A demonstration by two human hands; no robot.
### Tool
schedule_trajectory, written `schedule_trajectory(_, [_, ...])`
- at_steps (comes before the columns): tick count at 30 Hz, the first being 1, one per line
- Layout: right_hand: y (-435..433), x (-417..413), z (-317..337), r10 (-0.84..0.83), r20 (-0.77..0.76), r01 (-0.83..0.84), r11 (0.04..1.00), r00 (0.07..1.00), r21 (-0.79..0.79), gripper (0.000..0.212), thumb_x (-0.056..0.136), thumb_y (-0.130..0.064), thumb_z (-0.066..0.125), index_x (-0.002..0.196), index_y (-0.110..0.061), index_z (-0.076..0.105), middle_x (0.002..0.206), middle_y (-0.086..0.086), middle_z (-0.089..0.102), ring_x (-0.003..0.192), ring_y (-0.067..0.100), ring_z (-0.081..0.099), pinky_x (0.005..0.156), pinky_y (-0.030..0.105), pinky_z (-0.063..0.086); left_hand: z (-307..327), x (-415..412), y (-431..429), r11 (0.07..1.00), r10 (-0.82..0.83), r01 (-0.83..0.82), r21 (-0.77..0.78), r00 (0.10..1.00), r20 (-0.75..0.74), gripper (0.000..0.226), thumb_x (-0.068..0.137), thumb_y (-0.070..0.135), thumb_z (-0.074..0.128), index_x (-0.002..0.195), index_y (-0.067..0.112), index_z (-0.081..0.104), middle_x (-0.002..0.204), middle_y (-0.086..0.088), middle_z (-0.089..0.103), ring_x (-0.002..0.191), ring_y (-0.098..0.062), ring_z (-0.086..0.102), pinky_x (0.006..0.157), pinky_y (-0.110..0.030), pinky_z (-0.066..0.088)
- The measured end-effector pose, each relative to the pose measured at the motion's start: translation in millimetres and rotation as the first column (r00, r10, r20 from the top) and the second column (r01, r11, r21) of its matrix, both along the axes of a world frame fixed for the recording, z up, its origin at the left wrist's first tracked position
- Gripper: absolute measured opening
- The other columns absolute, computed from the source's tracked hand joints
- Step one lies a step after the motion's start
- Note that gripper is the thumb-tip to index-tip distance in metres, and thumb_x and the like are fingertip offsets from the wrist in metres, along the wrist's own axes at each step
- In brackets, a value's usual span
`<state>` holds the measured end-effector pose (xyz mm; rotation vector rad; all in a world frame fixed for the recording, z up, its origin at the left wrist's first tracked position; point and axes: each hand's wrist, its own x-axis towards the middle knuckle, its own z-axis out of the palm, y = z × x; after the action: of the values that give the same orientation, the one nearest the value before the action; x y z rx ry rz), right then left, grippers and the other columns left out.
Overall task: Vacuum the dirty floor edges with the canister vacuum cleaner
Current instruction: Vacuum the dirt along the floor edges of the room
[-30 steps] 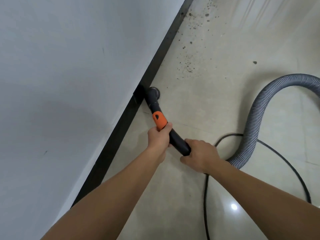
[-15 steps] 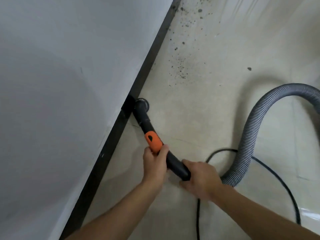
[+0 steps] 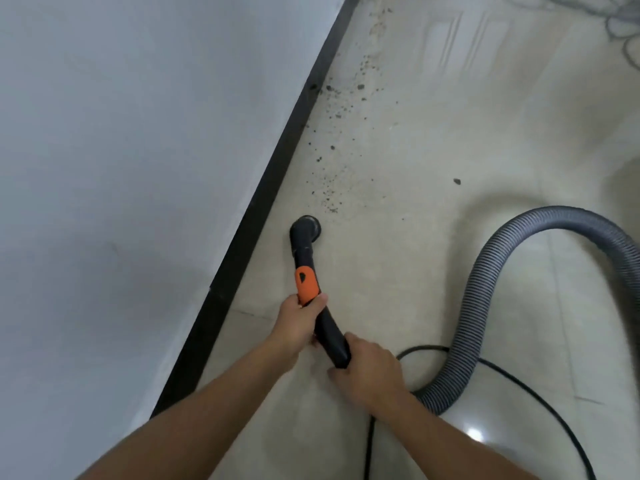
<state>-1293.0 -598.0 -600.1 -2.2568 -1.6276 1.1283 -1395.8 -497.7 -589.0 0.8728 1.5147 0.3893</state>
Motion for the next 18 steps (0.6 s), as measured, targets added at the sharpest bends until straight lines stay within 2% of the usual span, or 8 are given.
schedule_trajectory(3, [-34, 2, 11, 0.001, -0.049, -0.005, 0.997, 0.999, -0.081, 0.022, 0.078, -0.04, 0.058, 0.091, -0.03, 0.042, 0.091, -0.004, 0.062, 0.095, 0.024, 0.064, 0.066, 0.031, 0.038, 16, -4, -33, 0.986, -0.048, 0.044, -0.163, 0.999, -0.016, 0.031, 0.094, 0.028, 0.059, 0.115, 0.007, 0.051, 0.109, -0.015, 0.064, 0.096, -0.032, 0.065, 0.071, -0.043, 0.058])
schedule_trajectory(5, [-38, 8, 21, -0.019, -0.067, 0.011, 0.994, 0.998, -0.109, 0.022, 0.077, -0.04, 0.057, 0.092, -0.029, 0.045, 0.093, -0.004, 0.064, 0.096, 0.025, 0.064, 0.067, 0.032, 0.04, 26, 1, -35, 0.98, -0.049, 0.041, -0.195, 0.998, -0.034, 0.034, 0.094, 0.026, 0.059, 0.118, 0.003, 0.05, 0.109, -0.018, 0.064, 0.095, -0.034, 0.065, 0.069, -0.042, 0.058])
schedule_trajectory(8, [-17, 9, 28, -0.107, -0.121, 0.097, 0.992, 0.987, -0.086, 0.02, 0.077, -0.04, 0.057, 0.092, -0.029, 0.049, 0.095, -0.003, 0.065, 0.093, 0.026, 0.062, 0.068, 0.031, 0.04, 32, 13, -11, 0.988, -0.086, 0.079, -0.135, 0.995, -0.047, 0.034, 0.096, 0.025, 0.057, 0.119, 0.002, 0.049, 0.108, -0.018, 0.063, 0.091, -0.032, 0.064, 0.067, -0.042, 0.057])
schedule_trajectory(12, [10, -2, 14, -0.181, -0.137, 0.174, 0.983, 0.974, -0.055, 0.019, 0.079, -0.041, 0.058, 0.089, -0.028, 0.05, 0.084, -0.006, 0.06, 0.076, 0.021, 0.053, 0.066, 0.031, 0.042, 24, 14, 18, 0.985, -0.166, 0.161, -0.066, 0.984, -0.071, 0.026, 0.097, 0.024, 0.055, 0.114, 0.005, 0.05, 0.104, -0.015, 0.062, 0.083, -0.026, 0.061, 0.061, -0.036, 0.052])
schedule_trajectory(15, [4, -3, 4, -0.254, -0.084, 0.251, 0.967, 0.964, -0.05, 0.021, 0.079, -0.044, 0.059, 0.089, -0.027, 0.049, 0.08, -0.006, 0.058, 0.08, 0.023, 0.059, 0.065, 0.032, 0.044, 14, 18, 17, 0.979, -0.197, 0.196, -0.061, 0.98, -0.026, 0.028, 0.095, 0.024, 0.057, 0.115, 0.006, 0.05, 0.105, -0.016, 0.061, 0.086, -0.027, 0.061, 0.057, -0.034, 0.051])
schedule_trajectory(18, [-9, 8, 3, -0.362, -0.046, 0.359, 0.931, 0.931, -0.064, 0.027, 0.079, -0.05, 0.06, 0.09, -0.028, 0.048, 0.079, -0.007, 0.06, 0.083, 0.024, 0.061, 0.069, 0.033, 0.047, 9, 41, 9, 0.959, -0.281, 0.281, -0.033, 0.96, 0.02, 0.03, 0.094, 0.025, 0.059, 0.117, 0.008, 0.05, 0.102, -0.012, 0.06, 0.079, -0.021, 0.061, 0.049, -0.026, 0.048])
